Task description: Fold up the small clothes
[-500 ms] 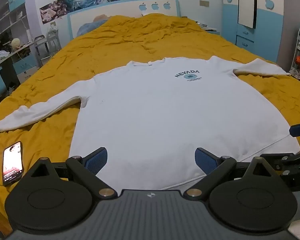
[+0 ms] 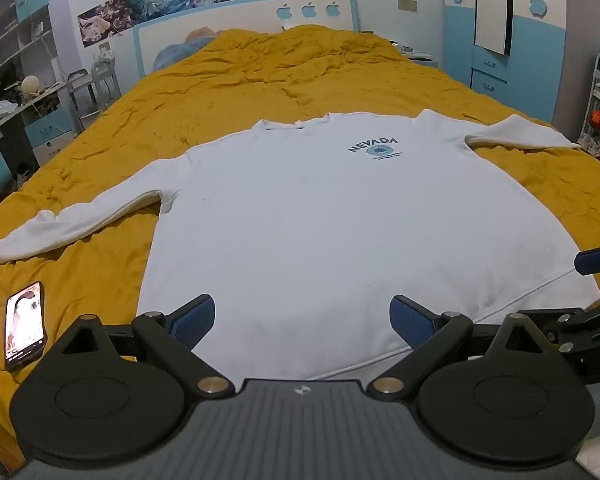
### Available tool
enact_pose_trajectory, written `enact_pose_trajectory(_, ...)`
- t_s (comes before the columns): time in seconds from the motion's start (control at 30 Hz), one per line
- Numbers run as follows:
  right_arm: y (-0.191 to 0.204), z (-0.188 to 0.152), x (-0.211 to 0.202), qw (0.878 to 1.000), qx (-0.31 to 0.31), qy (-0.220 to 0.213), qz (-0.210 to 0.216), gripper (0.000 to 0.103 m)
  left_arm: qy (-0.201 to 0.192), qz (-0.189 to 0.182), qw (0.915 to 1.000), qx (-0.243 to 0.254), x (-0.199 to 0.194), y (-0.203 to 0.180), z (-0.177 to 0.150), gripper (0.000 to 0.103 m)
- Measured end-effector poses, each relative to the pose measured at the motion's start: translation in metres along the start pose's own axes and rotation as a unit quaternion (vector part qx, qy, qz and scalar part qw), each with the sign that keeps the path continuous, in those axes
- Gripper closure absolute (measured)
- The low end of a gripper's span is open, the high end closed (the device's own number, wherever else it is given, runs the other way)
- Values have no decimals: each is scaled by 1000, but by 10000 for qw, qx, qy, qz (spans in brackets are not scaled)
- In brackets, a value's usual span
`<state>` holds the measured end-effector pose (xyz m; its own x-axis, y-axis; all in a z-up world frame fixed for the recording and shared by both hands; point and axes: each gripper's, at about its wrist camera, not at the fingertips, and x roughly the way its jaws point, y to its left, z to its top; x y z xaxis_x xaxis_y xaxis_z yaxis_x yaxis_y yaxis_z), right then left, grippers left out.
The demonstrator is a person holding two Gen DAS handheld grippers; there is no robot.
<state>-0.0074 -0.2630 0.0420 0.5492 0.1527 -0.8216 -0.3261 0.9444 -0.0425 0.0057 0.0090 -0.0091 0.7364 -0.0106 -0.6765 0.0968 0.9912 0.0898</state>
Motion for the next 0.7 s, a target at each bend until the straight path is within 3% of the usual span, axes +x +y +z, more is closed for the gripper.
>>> enact_pose_trajectory(0.7,4,2,4,10000,2,22,-25,20,10,24,10000,-10,-6,-5,0,0)
